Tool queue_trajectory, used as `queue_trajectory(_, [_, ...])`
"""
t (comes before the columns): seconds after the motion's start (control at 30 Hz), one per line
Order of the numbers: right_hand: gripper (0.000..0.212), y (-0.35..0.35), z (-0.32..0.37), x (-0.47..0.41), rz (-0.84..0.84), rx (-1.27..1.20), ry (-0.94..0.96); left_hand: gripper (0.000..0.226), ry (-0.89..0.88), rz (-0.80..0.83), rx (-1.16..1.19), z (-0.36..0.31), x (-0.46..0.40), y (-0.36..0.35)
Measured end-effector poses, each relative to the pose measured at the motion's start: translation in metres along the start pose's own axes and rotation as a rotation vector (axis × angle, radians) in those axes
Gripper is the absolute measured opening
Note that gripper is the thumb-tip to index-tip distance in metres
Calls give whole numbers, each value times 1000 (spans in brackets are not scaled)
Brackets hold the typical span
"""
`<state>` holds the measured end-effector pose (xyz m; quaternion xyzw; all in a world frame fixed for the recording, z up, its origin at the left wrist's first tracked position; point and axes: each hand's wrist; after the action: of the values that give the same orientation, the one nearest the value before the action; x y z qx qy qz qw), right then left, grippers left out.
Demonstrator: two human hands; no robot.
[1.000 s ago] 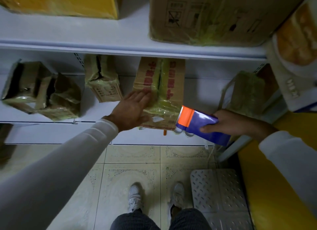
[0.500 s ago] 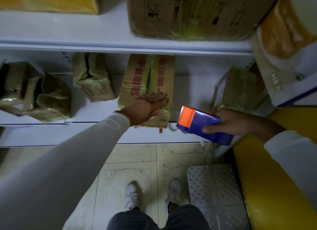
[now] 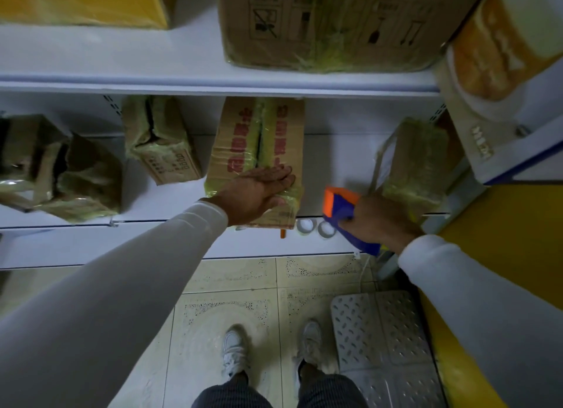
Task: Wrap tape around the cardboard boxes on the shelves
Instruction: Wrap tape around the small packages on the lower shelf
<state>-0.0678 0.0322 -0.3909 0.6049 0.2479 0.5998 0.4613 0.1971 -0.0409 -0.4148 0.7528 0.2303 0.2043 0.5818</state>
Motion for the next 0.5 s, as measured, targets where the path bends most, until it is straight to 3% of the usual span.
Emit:
queue_trajectory(0.13, [35, -11, -32, 9, 140, -187, -104, 67, 85, 13, 28, -10, 1, 7])
queue_trajectory(0.3, [36, -13, -16, 19, 49, -454, -55, 83, 430, -95, -97, -62, -34, 1])
queue_trajectory(0.5, [31, -18, -19, 29, 96, -559, 8, 74, 526, -142, -212, -66, -45, -26])
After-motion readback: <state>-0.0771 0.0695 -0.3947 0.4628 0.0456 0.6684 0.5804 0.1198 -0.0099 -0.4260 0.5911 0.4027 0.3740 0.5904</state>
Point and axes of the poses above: each hand's wrist, its own x-axis away from the middle knuckle, its own y-axis out of the back of the hand, z = x × y, and after that the axes turned 6 degrees about -y, right-handed
